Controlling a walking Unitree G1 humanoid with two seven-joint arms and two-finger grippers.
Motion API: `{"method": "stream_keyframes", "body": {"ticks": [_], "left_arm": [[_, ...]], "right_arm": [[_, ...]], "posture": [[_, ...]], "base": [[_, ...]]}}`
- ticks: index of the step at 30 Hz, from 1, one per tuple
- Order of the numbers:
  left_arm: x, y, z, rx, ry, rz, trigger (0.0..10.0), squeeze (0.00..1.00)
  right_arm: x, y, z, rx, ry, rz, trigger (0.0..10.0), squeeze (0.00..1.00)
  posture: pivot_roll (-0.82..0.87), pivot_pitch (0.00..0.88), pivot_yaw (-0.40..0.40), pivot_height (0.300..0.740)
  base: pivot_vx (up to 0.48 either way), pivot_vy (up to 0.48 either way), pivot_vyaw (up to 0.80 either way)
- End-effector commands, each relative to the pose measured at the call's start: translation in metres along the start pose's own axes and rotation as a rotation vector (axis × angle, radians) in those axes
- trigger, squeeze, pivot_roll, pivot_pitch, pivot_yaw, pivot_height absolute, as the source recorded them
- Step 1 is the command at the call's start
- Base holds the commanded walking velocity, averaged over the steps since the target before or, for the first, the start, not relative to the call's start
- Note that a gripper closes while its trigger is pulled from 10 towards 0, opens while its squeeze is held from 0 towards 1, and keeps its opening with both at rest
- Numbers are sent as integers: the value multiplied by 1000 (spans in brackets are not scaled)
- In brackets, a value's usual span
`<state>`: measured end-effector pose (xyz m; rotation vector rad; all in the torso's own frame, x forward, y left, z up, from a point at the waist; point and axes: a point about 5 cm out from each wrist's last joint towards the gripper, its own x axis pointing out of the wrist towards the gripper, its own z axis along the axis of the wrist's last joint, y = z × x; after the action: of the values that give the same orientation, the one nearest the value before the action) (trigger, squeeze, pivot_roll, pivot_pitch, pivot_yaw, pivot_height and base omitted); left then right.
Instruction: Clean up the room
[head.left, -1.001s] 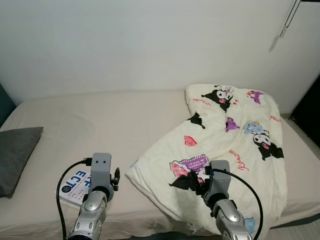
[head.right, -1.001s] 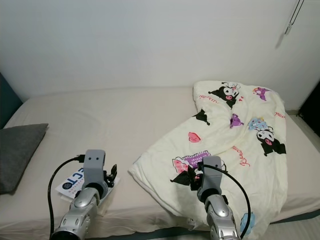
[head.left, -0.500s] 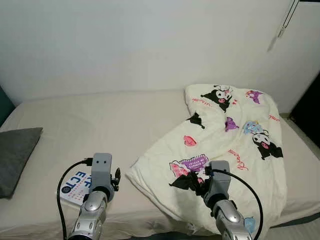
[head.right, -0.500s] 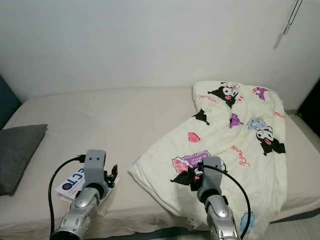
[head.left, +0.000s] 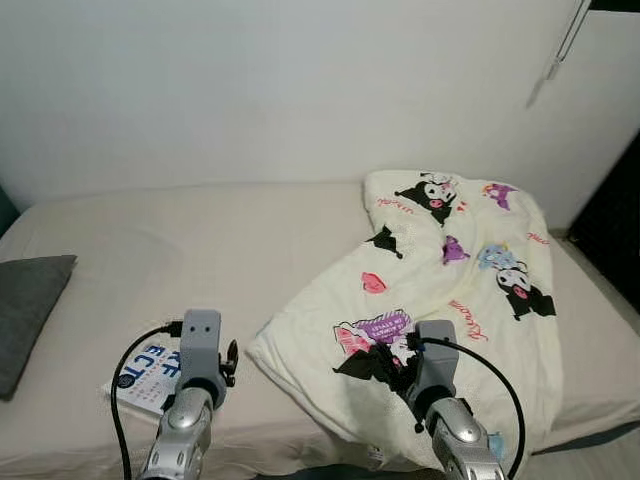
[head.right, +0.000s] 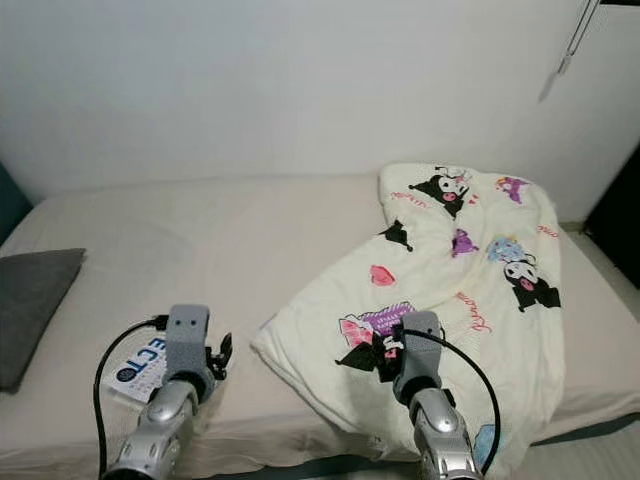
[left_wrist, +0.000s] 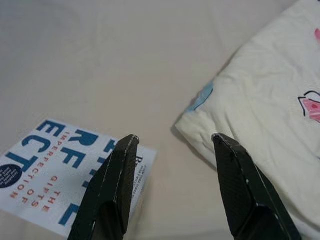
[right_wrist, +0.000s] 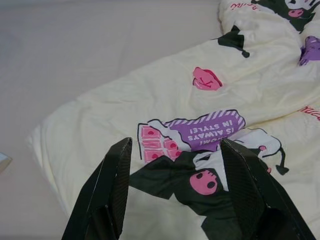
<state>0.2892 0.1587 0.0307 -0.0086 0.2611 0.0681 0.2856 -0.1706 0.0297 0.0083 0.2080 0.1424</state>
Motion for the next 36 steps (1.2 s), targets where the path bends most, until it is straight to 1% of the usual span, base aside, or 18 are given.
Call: {"method": "stream_keyframes", "body": {"ticks": [1,11,14,25,36], "left_arm": [[-2,0,-3,-7,8,9,10000,0],[0,-2,0,-8,1,8,10000,0],[-1,-2,0,-3,2,3,10000,0],[2,-1,2,9,2,-7,10000,0],[1,-3,1,9,1,-15,10000,0]], "right_arm": [[0,1,-4,-9,30,10,10000,0],[-2,2,-7,-7,37,12,10000,0],[0,3,-6,-3,30,5,10000,0],[-2,3,-7,10,30,-10,10000,0],[-1,4,-6,8,29,-6,10000,0]], "posture": [[16,86,-52,740],[14,93,-51,740],[-2,98,-33,740],[3,99,-22,740],[8,108,-20,740]], "base": [[0,0,0],[0,0,0],[0,0,0],[0,0,0],[0,0,0]]}}
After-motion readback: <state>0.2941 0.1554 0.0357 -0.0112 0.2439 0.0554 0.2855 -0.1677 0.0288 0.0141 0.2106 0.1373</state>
